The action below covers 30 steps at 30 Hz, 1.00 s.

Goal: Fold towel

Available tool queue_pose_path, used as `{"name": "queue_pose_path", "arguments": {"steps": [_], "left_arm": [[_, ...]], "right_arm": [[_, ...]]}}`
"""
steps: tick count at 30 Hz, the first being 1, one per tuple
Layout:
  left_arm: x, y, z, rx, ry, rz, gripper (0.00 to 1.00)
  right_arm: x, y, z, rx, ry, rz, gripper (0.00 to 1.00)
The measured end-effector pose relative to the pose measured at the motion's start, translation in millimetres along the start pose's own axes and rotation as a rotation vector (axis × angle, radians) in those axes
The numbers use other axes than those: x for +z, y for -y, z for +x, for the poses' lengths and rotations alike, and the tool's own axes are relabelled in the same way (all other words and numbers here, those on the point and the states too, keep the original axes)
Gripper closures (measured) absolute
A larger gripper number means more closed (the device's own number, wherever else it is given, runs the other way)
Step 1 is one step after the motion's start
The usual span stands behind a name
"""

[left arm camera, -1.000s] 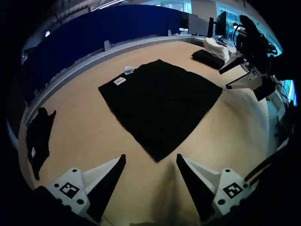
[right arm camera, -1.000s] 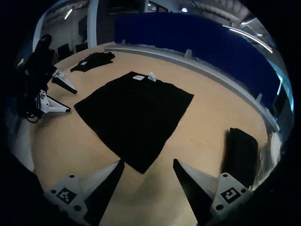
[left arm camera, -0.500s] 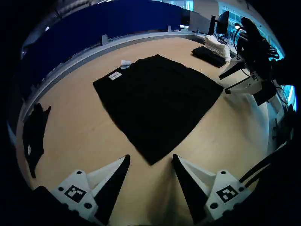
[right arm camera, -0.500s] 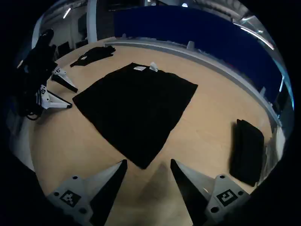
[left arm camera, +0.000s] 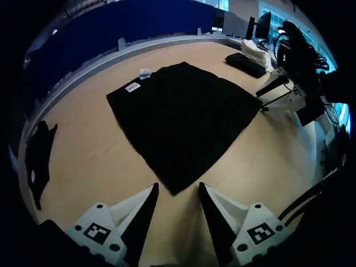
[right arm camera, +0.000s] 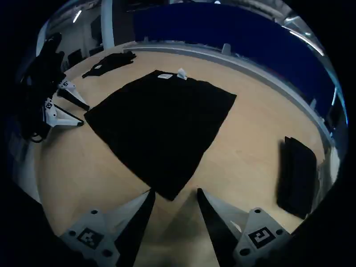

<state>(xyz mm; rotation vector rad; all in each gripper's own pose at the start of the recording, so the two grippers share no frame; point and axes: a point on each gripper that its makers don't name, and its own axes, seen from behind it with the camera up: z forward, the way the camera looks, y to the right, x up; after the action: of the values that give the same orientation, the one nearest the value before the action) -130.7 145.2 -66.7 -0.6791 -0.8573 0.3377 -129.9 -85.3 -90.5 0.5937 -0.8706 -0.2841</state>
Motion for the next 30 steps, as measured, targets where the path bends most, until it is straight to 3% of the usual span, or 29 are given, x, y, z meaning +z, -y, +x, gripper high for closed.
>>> {"name": "queue_pose_path", "arguments": {"steps": [6, 10, 14, 18, 22, 30], "left_arm": [[-0.1, -2.2, 1, 0.01, 0.011, -0.005, 0.47], [-1.2, -3.6, 1, 0.014, 0.02, -0.008, 0.53], [-2.4, -4.1, 1, 0.016, 0.028, -0.007, 0.66], [-2.0, -1.8, 2, 0.018, 0.036, 0.004, 0.83], [-0.5, -1.7, 4, 0.022, 0.036, 0.009, 0.9], [-3.8, -4.5, 6, -0.004, 0.03, -0.001, 0.91]], "right_arm": [[1.5, 1, 2, 0.004, 0.0, 0.009, 0.36], [1.2, 0, 3, 0.008, 0.004, 0.01, 0.57], [0.9, -2, 4, 0.013, 0.013, 0.011, 0.75], [0.8, -2, 4, 0.019, 0.016, 0.016, 0.8], [1.4, -1, 5, 0.019, 0.013, 0.023, 0.84], [0.2, 1, 11, 0.042, -0.007, 0.039, 0.85]]}}
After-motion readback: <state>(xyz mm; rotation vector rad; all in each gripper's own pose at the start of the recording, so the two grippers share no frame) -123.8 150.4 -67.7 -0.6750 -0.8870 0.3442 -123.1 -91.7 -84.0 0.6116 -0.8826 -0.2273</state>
